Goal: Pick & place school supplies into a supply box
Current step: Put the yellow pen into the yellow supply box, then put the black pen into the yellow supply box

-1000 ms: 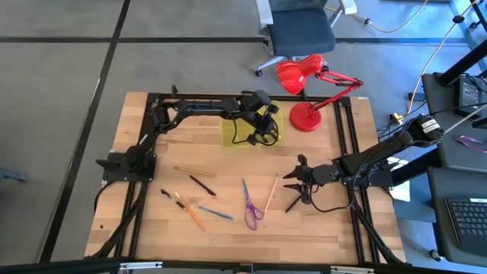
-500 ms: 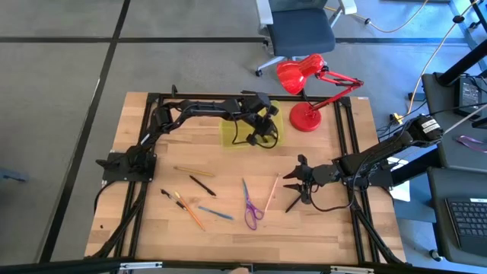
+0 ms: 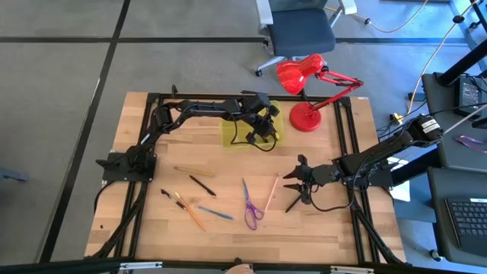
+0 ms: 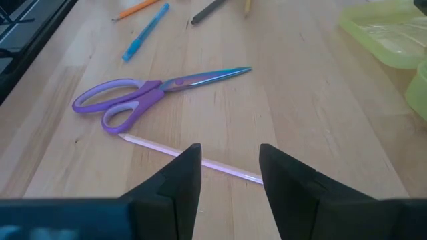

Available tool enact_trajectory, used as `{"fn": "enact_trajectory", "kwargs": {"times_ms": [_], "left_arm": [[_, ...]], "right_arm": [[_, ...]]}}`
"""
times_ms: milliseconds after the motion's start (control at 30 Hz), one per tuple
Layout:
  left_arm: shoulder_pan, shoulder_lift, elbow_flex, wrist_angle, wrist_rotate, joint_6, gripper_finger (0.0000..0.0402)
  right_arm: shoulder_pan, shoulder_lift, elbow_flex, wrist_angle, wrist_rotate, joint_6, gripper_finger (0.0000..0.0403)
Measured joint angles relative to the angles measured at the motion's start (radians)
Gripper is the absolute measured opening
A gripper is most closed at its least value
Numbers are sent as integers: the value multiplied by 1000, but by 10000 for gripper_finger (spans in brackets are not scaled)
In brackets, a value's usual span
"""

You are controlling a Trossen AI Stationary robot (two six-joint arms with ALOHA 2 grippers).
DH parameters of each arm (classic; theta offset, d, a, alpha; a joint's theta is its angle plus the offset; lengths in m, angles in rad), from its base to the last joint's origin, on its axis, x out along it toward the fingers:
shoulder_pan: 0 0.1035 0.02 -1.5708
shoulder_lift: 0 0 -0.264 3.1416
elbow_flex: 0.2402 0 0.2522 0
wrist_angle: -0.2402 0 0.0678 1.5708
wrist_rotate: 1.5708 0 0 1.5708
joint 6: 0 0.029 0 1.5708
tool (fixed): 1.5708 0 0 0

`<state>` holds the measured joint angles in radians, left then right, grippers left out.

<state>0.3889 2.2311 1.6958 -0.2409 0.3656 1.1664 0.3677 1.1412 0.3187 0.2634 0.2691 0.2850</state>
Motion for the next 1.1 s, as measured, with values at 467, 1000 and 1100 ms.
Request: {"fn": "enact_trajectory", "kwargs": {"times_ms": [467,1000,1100], "left_arm": [[0,-1,0,23,1,-42,85],[0,-50,0,92,-20,-157,119],[-3,-71,-2,85,26,-247,120]], "right_arm": [[0,0,0,0,0,0,156],[0,0,-1,1,-1,53,156],[0,0,-1,0,-1,53,156]]}}
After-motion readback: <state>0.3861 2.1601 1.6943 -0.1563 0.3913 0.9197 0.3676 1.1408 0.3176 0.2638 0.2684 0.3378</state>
